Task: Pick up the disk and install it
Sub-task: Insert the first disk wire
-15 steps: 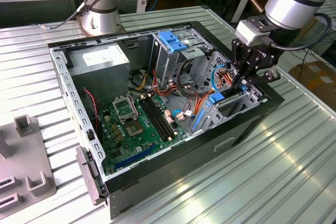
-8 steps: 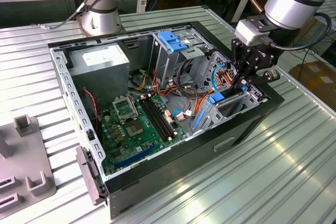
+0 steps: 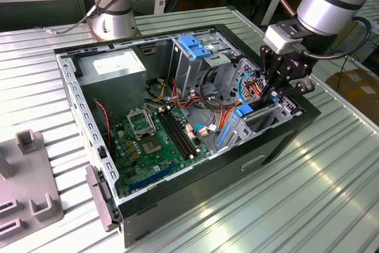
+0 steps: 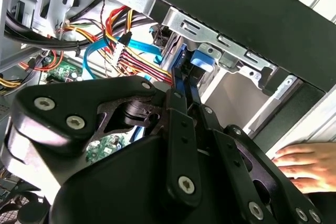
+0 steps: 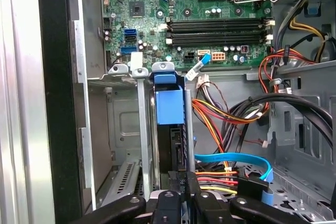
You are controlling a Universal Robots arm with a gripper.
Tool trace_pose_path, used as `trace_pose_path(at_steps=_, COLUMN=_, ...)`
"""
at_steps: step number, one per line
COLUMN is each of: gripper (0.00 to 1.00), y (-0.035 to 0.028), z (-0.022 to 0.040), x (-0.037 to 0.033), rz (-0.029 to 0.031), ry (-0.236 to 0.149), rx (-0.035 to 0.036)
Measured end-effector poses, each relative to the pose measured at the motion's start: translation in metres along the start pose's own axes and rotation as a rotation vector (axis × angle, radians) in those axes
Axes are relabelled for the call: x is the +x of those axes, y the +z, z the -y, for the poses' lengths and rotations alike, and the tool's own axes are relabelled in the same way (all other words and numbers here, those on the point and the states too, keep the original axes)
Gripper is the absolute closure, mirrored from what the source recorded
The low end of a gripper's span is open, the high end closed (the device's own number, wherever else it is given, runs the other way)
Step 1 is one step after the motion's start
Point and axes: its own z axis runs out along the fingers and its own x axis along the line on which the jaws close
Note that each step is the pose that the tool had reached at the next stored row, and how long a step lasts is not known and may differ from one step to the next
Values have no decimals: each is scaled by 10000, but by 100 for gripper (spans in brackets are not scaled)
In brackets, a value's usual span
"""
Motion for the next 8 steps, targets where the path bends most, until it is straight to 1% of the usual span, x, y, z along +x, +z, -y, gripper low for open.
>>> trace_pose_path(at_steps=1, gripper=84, y=19, z=-1, x=0, rz=6, ry=0, rx=-2)
trace_pose_path(at_steps=6, gripper=84, y=28, z=-1, x=1, rz=12, ry=1, rx=-2)
trace_pose_path(at_steps=8, gripper=82, y=29, z=-1, x=0, rz=27, ry=1, rx=2)
